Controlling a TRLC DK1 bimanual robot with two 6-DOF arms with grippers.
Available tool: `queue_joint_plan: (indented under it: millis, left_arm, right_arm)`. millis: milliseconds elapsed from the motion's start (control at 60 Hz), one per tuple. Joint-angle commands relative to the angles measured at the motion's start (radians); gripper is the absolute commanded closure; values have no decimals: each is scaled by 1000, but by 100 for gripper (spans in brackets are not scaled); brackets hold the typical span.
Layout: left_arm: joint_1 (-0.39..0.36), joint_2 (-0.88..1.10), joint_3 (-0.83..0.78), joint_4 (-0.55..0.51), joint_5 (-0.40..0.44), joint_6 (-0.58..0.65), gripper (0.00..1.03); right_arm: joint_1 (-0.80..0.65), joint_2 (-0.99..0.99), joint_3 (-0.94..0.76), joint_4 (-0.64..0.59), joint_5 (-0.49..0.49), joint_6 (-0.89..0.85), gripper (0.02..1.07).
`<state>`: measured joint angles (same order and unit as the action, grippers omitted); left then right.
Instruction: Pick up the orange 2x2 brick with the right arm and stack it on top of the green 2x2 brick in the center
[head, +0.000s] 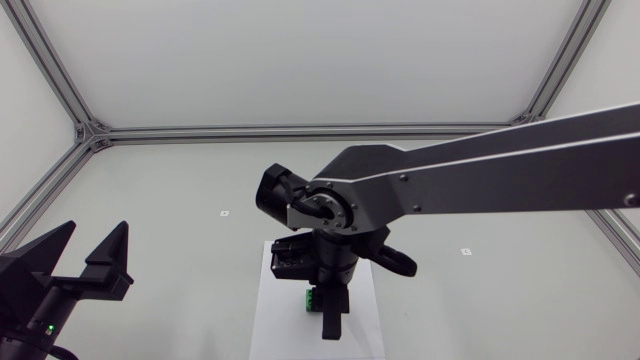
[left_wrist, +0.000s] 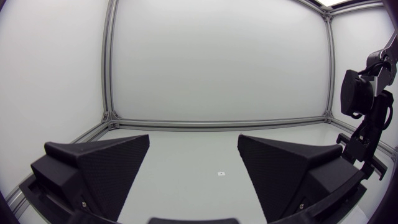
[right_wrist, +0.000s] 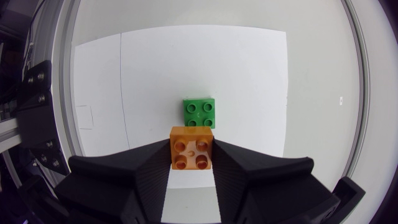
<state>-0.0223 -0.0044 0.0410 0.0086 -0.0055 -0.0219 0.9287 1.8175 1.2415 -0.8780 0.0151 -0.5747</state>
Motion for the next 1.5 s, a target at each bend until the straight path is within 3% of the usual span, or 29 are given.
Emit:
queue_joint_plan:
  millis: [0,1483]
  left_arm:
    - [4,-8,-41,-15,6,13,4]
    - [4,-8,-41,-13,4,13,4]
  right_arm:
    - [9,32,29,4,-1,-37,101]
    - [13,175,118,-15,-1,-47,101]
